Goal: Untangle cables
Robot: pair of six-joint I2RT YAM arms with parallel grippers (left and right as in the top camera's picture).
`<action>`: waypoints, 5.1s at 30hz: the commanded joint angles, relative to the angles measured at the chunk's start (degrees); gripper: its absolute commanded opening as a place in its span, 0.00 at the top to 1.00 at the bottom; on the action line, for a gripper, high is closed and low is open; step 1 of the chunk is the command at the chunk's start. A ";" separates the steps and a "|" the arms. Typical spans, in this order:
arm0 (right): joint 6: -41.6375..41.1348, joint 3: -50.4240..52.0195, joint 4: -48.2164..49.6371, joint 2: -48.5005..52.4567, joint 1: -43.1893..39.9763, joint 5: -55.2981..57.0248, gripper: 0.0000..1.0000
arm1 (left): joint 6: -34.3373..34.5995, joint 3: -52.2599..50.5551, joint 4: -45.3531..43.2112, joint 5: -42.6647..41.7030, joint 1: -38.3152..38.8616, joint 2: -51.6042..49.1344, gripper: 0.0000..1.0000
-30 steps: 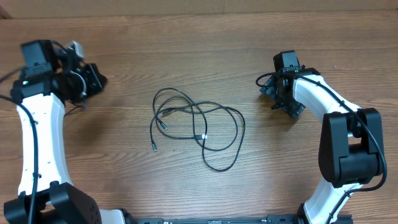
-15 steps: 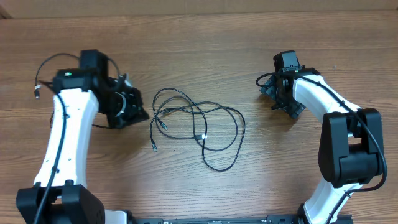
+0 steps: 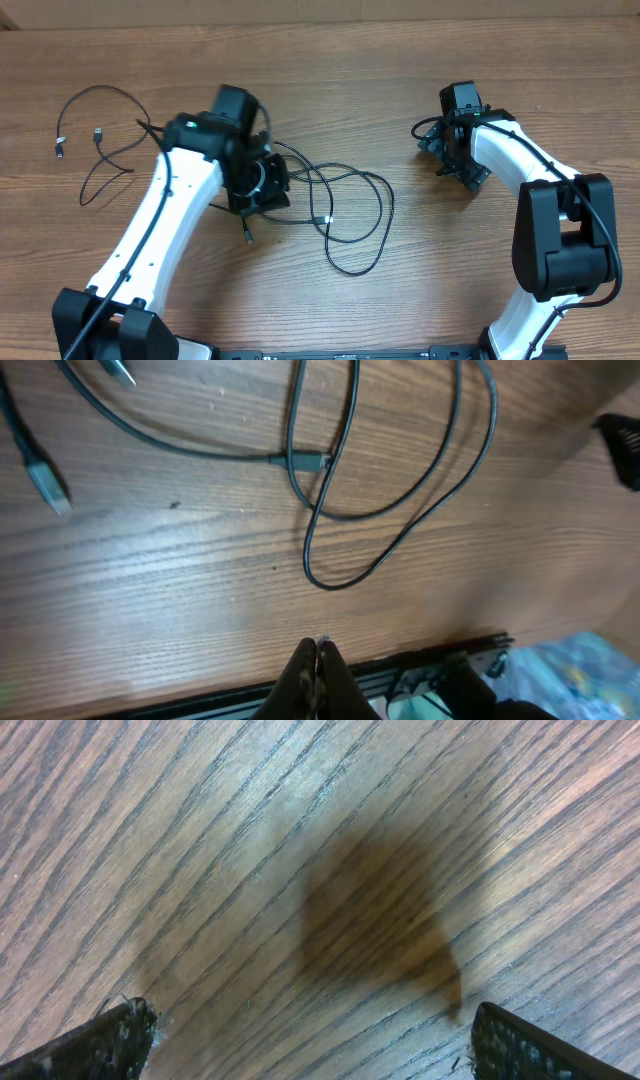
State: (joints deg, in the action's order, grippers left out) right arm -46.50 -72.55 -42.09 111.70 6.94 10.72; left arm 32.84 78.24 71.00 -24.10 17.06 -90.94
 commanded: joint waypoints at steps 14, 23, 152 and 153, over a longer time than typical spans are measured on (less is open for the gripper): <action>-0.17 0.20 0.07 -0.63 -0.04 0.50 0.00 | 11.15 -0.42 -16.52 6.80 18.14 -0.57 0.96; -0.17 0.20 0.07 -0.63 -0.04 0.52 0.00 | 15.56 -0.42 -18.60 12.57 24.00 -0.57 0.96; -0.17 0.20 0.07 -0.63 -0.04 0.52 0.00 | 14.93 2.12 -17.33 33.70 24.96 -20.33 0.57; -0.17 0.20 0.07 -0.63 -0.04 0.52 0.00 | 14.93 1.73 -17.33 33.73 24.96 -20.33 0.56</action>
State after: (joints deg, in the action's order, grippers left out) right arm -46.46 -72.55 -42.09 111.70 6.94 10.74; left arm 47.81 80.62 53.56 7.81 41.91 -111.61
